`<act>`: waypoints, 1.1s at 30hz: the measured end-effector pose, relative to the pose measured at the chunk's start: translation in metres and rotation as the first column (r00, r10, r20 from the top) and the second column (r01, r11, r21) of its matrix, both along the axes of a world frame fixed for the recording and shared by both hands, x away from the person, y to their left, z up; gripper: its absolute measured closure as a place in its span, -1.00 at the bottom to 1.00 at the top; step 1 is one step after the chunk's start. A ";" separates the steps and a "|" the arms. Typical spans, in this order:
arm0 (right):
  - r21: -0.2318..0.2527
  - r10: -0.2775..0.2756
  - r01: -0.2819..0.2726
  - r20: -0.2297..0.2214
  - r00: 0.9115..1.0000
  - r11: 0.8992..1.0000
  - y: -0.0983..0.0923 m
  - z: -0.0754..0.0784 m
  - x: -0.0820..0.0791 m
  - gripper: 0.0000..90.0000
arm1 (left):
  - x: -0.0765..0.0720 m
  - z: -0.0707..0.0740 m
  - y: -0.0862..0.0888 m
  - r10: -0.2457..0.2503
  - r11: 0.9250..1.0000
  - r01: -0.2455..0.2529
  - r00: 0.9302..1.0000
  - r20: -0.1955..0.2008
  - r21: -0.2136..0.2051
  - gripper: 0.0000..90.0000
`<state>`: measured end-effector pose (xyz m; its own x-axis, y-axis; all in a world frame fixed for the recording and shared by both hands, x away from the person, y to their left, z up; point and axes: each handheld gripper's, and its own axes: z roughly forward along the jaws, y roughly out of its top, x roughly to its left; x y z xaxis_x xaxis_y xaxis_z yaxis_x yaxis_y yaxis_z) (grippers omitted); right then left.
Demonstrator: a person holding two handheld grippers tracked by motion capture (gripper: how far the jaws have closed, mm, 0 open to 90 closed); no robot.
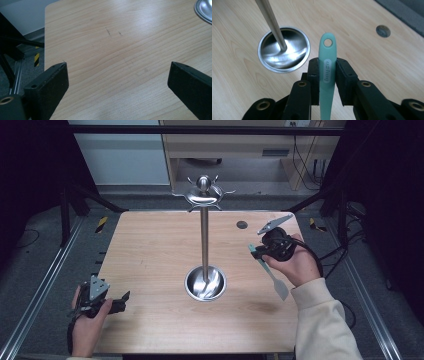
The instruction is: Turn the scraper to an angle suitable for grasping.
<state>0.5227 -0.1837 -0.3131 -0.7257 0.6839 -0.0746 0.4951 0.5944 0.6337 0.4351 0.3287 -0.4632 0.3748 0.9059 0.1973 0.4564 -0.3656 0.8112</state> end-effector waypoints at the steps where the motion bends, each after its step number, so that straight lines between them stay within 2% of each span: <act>1: 0.011 0.000 0.000 0.010 1.000 1.000 -0.001 0.003 0.000 0.65 | 0.000 0.000 0.001 0.001 1.000 -0.001 1.000 -0.001 -0.004 -0.93; 5: 0.071 0.006 -0.009 0.039 0.999 0.997 -0.001 0.008 0.001 0.66 | -0.003 -0.002 0.006 0.011 1.000 -0.011 1.000 -0.015 -0.023 -0.93; 7: 0.106 0.012 -0.018 0.057 0.998 0.994 0.000 0.011 0.001 0.66 | -0.006 -0.002 0.009 0.023 0.999 -0.024 1.000 -0.013 -0.043 -0.93; 10: 0.160 0.013 -0.026 0.079 0.997 0.987 0.004 0.015 0.002 0.66 | -0.008 -0.003 0.015 0.040 0.998 -0.041 0.999 -0.024 -0.047 -0.93; 13: 0.156 0.016 -0.030 0.091 0.996 0.987 0.010 0.023 0.003 0.65 | -0.008 -0.003 0.027 0.089 0.992 -0.090 0.996 -0.021 -0.086 -0.93; 14: 0.171 0.012 -0.028 0.096 0.995 0.985 0.010 0.025 0.003 0.65 | -0.008 -0.003 0.027 0.089 0.992 -0.090 0.996 -0.021 -0.086 -0.93; 15: 0.185 0.019 -0.037 0.097 0.995 0.982 0.010 0.027 0.001 0.66 | -0.007 -0.005 0.034 0.111 0.988 -0.114 0.993 -0.029 -0.100 -0.93; 18: 0.188 0.029 -0.049 0.104 0.994 0.981 0.011 0.027 -0.002 0.65 | -0.007 -0.005 0.038 0.124 0.985 -0.128 0.992 -0.034 -0.114 -0.93; 19: 0.186 0.028 -0.047 0.102 0.994 0.981 0.011 0.027 -0.003 0.65 | -0.008 -0.003 0.039 0.130 0.984 -0.131 0.991 -0.017 -0.123 -0.93; 22: 0.185 0.023 -0.042 0.108 0.994 0.982 0.010 0.029 -0.005 0.65 | -0.010 0.000 0.037 0.120 0.985 -0.119 0.993 0.000 -0.121 -0.93; 23: 0.194 0.014 -0.037 0.119 0.993 0.980 0.009 0.036 -0.007 0.65 | -0.010 0.000 0.035 0.107 0.987 -0.105 0.994 0.009 -0.122 -0.93; 27: 0.229 0.007 -0.040 0.145 0.989 0.972 0.014 0.048 -0.012 0.65 | -0.009 0.001 0.031 0.077 0.990 -0.074 0.997 0.019 -0.119 -0.94; 31: 0.197 0.023 -0.055 0.164 0.986 0.979 0.022 0.047 -0.018 0.65 | -0.010 0.002 0.024 0.049 0.994 -0.046 0.998 0.030 -0.101 -0.94; 33: 0.200 0.030 -0.064 0.169 0.985 0.978 0.022 0.044 -0.021 0.65 | -0.010 0.004 0.021 0.044 0.994 -0.040 0.998 0.035 -0.101 -0.94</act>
<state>0.5015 -0.1616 -0.2691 -0.7470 0.6623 -0.0579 0.3487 0.4645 0.8141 0.4250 0.3501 -0.4596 0.3298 0.9366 0.1179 0.4390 -0.2627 0.8592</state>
